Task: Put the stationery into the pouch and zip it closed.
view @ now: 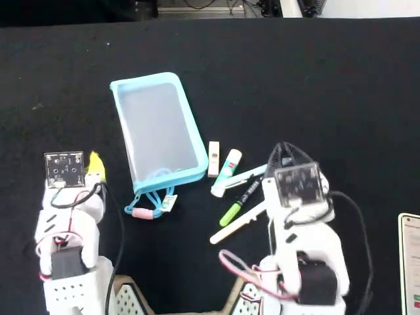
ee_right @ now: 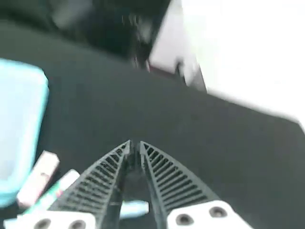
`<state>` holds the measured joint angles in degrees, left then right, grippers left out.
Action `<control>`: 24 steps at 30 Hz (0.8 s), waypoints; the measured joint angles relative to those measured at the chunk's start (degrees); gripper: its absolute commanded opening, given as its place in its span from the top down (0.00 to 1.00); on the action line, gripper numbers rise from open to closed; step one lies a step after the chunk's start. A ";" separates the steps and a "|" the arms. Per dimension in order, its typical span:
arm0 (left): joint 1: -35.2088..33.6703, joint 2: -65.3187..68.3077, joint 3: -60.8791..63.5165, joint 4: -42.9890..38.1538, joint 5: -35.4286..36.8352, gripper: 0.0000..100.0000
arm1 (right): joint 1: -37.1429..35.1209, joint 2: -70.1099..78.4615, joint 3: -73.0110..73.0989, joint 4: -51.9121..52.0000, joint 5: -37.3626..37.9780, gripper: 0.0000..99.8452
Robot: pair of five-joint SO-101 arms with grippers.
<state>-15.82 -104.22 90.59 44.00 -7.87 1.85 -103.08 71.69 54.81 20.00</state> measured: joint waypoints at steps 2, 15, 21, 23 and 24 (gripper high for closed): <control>-0.09 0.00 2.81 -0.88 2.46 0.87 | -3.43 0.00 -4.13 0.70 0.18 0.98; -6.59 0.00 4.66 -1.41 12.57 0.87 | -36.57 47.03 -22.59 7.47 0.18 0.98; -18.46 0.00 4.66 -3.16 18.99 0.87 | -42.20 66.37 -22.59 -2.02 -3.78 0.86; -19.87 0.00 4.66 -3.25 20.31 0.87 | -43.96 71.65 -22.59 -3.25 -6.42 0.86; -20.22 0.00 4.66 -3.25 20.66 0.87 | -45.10 74.20 -22.59 -3.69 -7.12 0.86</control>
<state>-36.04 -104.22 95.25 40.75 12.79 -43.25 -28.88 49.10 51.12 12.88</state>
